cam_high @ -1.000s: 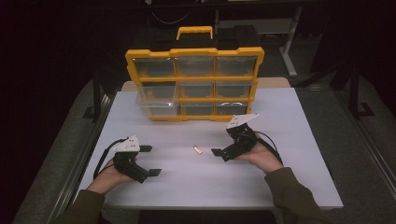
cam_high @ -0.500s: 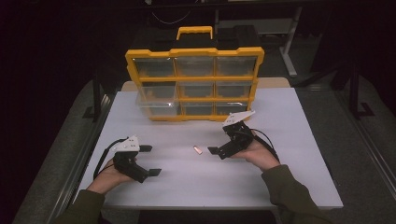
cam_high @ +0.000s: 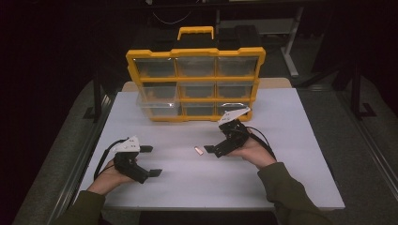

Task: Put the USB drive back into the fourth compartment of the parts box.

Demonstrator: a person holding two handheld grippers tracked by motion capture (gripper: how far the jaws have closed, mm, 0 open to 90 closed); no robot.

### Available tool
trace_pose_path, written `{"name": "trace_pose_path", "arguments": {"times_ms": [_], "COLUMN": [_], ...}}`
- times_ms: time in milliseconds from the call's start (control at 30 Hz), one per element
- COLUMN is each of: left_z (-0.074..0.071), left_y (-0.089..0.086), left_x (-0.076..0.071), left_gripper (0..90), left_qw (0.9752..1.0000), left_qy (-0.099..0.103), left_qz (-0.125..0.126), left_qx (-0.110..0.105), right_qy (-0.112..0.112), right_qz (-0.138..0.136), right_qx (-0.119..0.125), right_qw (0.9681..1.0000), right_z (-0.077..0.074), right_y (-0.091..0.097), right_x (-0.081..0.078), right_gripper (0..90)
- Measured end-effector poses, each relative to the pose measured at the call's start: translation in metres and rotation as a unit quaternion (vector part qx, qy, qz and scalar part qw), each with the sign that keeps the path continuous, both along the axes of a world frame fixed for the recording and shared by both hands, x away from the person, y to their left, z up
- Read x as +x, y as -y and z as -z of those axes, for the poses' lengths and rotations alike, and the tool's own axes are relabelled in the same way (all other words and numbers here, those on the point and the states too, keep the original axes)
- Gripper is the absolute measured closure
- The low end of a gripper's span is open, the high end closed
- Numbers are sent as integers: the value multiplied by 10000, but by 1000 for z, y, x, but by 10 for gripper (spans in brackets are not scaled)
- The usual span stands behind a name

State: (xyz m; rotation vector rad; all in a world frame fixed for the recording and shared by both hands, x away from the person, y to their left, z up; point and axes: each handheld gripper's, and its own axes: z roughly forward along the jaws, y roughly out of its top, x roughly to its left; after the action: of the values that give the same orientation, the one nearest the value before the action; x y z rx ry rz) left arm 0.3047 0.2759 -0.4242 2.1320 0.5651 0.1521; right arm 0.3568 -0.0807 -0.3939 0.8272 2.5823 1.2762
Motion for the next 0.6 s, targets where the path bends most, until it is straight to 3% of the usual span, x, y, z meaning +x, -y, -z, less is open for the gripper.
{"name": "trace_pose_path", "arguments": {"times_ms": [600], "left_z": [0], "left_y": [0], "left_x": [0], "left_gripper": [0], "left_qw": [10000], "left_qy": [-4], "left_qz": [-8], "left_qx": [-26], "right_qy": [-14], "right_qz": [-69], "right_qx": [17], "right_qw": [10000], "right_z": [-3], "right_y": [-14], "right_x": [11], "right_gripper": [0]}}
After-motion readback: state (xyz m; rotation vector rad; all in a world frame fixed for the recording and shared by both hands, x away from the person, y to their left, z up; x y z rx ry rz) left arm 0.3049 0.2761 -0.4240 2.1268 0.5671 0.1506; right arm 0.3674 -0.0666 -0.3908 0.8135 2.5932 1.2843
